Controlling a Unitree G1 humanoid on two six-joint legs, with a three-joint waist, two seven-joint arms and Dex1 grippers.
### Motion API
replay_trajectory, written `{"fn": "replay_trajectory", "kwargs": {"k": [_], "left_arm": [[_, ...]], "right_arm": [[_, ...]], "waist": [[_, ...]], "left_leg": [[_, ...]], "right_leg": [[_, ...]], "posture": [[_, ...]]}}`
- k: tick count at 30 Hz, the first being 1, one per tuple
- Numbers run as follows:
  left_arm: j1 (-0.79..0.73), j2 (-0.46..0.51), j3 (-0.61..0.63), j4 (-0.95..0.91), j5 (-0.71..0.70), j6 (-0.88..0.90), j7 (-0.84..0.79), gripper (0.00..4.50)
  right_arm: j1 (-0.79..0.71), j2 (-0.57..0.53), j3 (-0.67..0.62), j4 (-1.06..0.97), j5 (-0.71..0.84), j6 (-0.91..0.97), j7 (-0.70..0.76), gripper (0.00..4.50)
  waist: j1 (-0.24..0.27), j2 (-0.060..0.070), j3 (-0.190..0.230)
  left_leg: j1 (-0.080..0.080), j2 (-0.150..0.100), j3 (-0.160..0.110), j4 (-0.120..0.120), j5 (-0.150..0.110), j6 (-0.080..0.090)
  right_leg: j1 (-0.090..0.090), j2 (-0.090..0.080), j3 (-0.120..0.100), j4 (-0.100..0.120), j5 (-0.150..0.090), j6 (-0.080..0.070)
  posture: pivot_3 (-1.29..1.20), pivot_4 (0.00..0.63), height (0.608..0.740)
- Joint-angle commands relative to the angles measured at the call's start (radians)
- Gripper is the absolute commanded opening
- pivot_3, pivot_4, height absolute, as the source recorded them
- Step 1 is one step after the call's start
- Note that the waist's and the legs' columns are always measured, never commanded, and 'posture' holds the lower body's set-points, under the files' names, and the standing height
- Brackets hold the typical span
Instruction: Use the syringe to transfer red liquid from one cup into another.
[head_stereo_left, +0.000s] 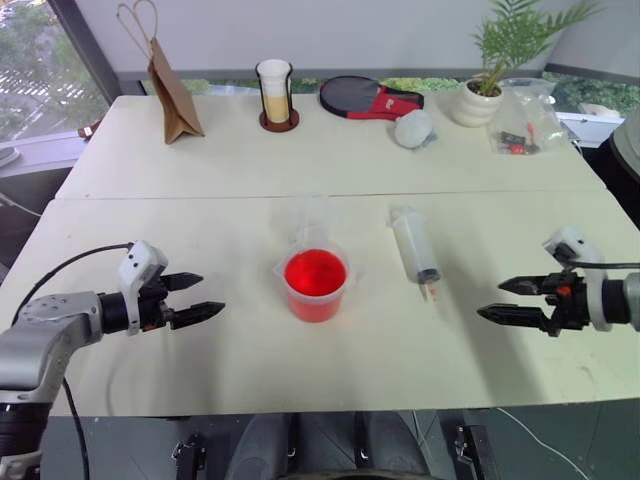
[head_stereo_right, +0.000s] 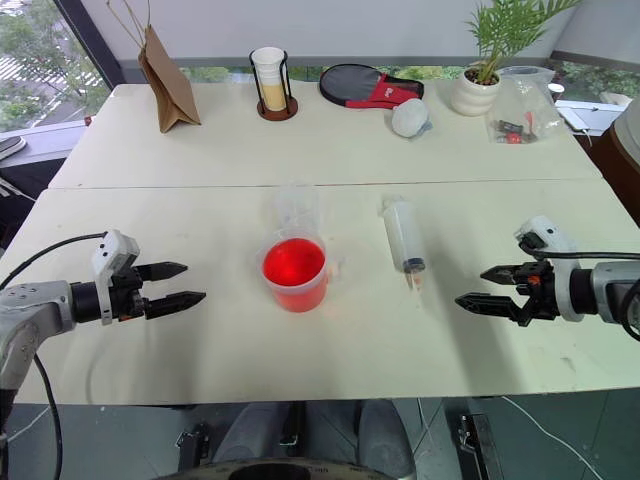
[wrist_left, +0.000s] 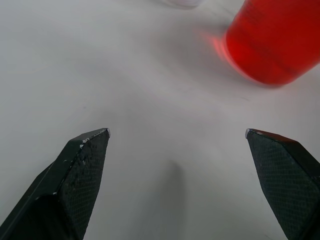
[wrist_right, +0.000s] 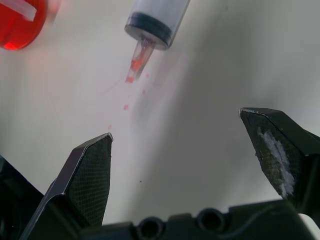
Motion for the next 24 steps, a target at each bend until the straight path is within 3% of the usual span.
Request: {"fn": "replay_trajectory", "kwargs": {"k": [1, 11, 24], "left_arm": [[-0.008, 0.015, 0.030, -0.014, -0.007, -0.013, -0.002, 4.50], [-0.048, 0.012, 0.042, -0.009, -0.041, 0.017, 0.021, 4.50], [-0.211, 0.023, -0.065, 0.133, 0.050, -0.063, -0.045, 4.50]], "right_arm": [[-0.033, -0.004, -0.013, 0.003, 0.008, -0.006, -0.003, 4.47], [-0.054, 0.000, -0.007, 0.001, 0.009, -0.019, -0.005, 4.47], [-0.194, -0.009, 0.049, 0.091, -0.051, -0.029, -0.064, 4.47]], "waist": [[0.000, 0.000, 0.000], [0.000, 0.000, 0.000], [-0.001, 0.000, 0.000]], "left_leg": [[0.000, 0.000, 0.000, 0.000, 0.000, 0.000], [0.000, 0.000, 0.000, 0.000, 0.000, 0.000], [0.000, 0.000, 0.000, 0.000, 0.000, 0.000]], "right_leg": [[0.000, 0.000, 0.000, 0.000, 0.000, 0.000], [0.000, 0.000, 0.000, 0.000, 0.000, 0.001], [-0.001, 0.000, 0.000, 0.000, 0.001, 0.001]], "posture": [[0.00, 0.150, 0.740], [0.00, 0.150, 0.740], [0.00, 0.150, 0.740]]}}
